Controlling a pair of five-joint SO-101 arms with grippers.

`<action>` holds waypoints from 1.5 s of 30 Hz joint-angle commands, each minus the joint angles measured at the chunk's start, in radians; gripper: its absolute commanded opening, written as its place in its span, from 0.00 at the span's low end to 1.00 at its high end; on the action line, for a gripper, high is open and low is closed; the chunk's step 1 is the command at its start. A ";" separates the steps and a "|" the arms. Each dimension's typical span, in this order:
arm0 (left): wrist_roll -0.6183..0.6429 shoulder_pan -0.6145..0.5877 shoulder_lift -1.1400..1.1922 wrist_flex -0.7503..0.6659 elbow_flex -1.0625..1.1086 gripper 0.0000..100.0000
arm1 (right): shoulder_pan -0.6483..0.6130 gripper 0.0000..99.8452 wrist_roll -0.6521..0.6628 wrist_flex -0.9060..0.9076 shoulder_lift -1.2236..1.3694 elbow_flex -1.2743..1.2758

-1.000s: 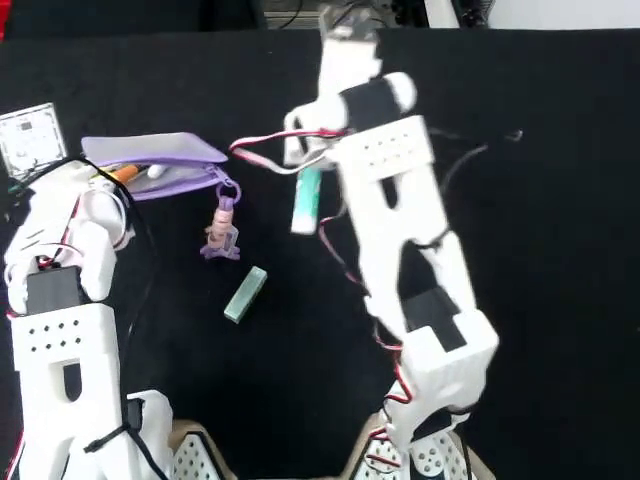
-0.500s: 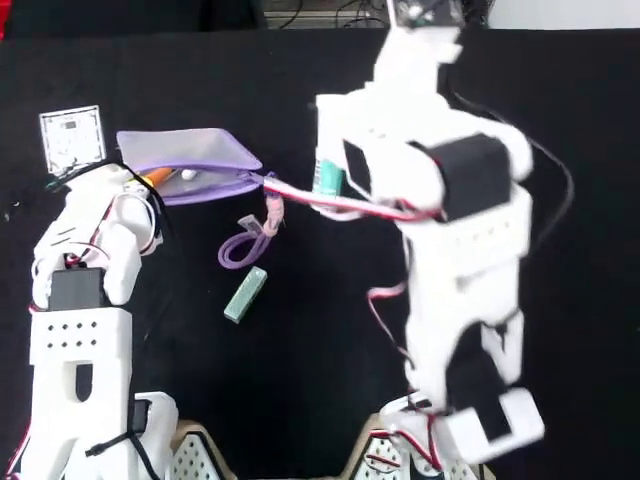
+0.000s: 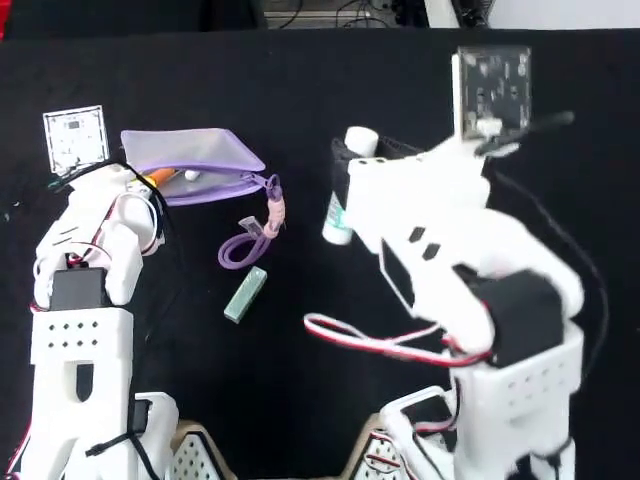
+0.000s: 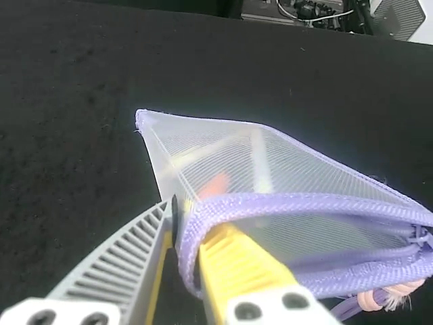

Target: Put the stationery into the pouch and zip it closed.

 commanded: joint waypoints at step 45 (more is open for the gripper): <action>0.009 0.018 -0.023 -0.005 -0.012 0.03 | -0.324 0.01 0.117 -1.769 0.058 1.024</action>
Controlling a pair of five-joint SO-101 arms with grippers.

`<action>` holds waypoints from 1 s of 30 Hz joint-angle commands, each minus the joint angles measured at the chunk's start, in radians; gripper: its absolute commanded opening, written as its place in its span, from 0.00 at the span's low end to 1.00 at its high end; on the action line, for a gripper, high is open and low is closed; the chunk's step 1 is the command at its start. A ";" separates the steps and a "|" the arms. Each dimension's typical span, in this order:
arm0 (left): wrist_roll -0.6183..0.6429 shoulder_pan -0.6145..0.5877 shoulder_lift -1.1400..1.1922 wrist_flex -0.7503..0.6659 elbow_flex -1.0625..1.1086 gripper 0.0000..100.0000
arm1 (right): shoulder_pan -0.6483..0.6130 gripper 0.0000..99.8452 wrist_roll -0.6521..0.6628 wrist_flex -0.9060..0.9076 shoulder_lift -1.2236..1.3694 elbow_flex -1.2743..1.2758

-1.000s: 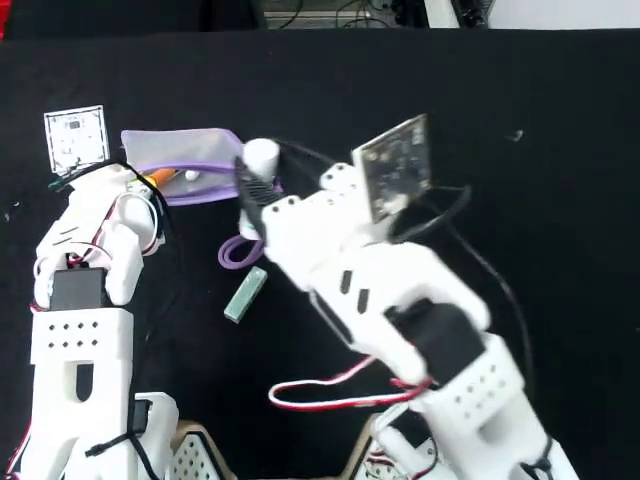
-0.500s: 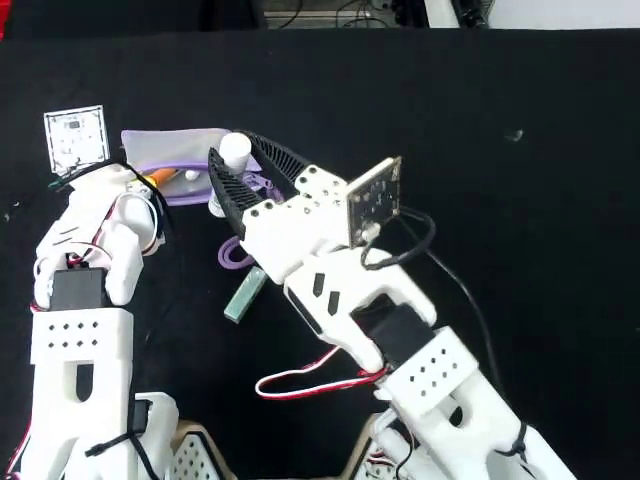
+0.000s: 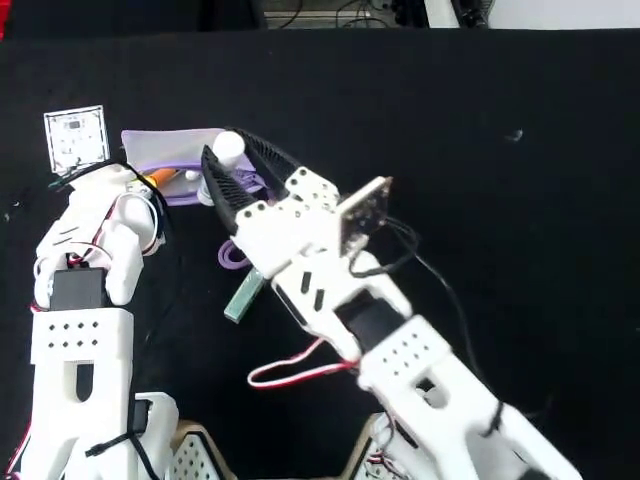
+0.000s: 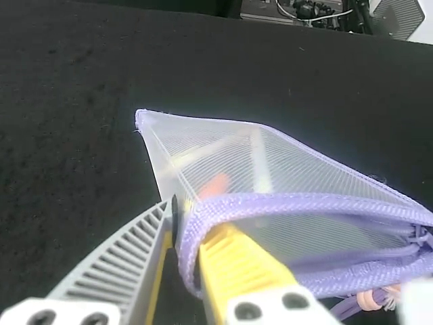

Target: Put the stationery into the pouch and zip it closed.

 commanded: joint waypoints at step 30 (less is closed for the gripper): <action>0.009 0.015 -0.025 -0.005 -0.010 0.03 | 0.009 0.01 0.482 -0.351 0.535 -0.044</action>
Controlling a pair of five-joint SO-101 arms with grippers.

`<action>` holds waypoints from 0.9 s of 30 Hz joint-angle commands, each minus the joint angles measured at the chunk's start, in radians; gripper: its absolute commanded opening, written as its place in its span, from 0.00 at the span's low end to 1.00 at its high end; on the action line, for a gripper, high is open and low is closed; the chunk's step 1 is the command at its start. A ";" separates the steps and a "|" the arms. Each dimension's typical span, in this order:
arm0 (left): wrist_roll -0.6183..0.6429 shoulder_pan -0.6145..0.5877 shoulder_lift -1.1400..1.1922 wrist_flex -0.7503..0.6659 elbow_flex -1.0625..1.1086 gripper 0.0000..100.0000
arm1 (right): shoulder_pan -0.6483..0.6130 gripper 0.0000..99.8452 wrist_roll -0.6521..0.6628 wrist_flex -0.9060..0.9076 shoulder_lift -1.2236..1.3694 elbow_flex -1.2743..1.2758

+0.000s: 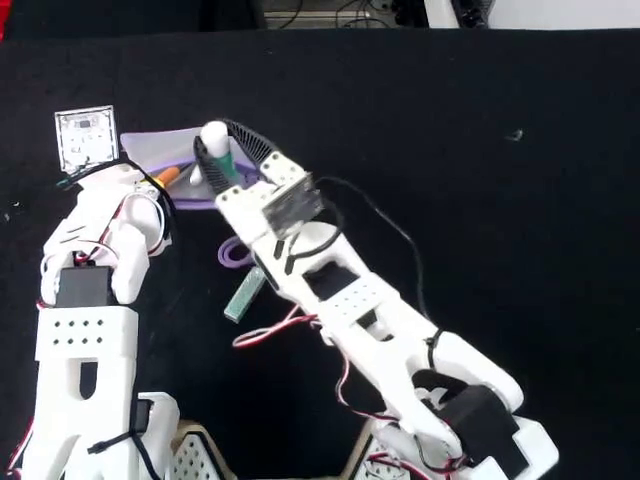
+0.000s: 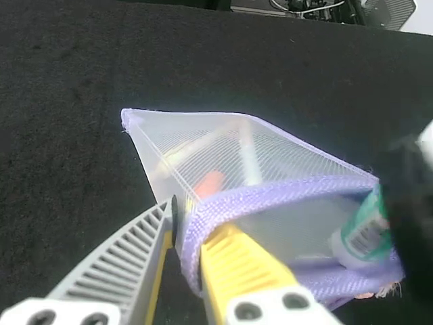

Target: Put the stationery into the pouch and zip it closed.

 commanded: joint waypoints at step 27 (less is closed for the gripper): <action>0.009 -0.008 -0.025 -0.006 -0.012 0.03 | -0.021 0.19 0.390 0.002 -0.070 0.157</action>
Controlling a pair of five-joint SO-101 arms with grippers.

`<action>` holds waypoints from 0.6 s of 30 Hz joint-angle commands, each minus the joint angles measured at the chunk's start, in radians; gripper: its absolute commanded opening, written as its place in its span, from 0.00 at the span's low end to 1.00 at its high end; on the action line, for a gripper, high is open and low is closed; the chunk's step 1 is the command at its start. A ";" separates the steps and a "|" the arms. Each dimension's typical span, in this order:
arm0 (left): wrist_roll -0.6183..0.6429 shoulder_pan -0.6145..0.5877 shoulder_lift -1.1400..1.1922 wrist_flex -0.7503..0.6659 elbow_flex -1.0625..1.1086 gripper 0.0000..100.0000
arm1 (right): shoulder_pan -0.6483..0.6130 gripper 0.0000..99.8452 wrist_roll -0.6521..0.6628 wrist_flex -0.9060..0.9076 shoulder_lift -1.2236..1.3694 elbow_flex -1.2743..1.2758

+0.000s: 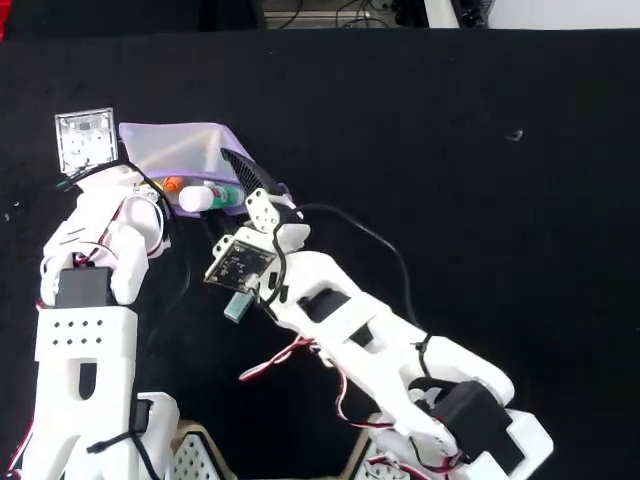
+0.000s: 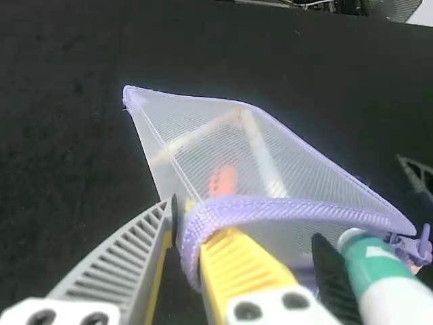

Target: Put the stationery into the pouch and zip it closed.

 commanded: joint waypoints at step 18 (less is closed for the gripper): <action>0.009 -0.007 -0.026 -0.008 -0.025 0.03 | 0.015 0.20 -0.040 0.532 -0.401 -0.054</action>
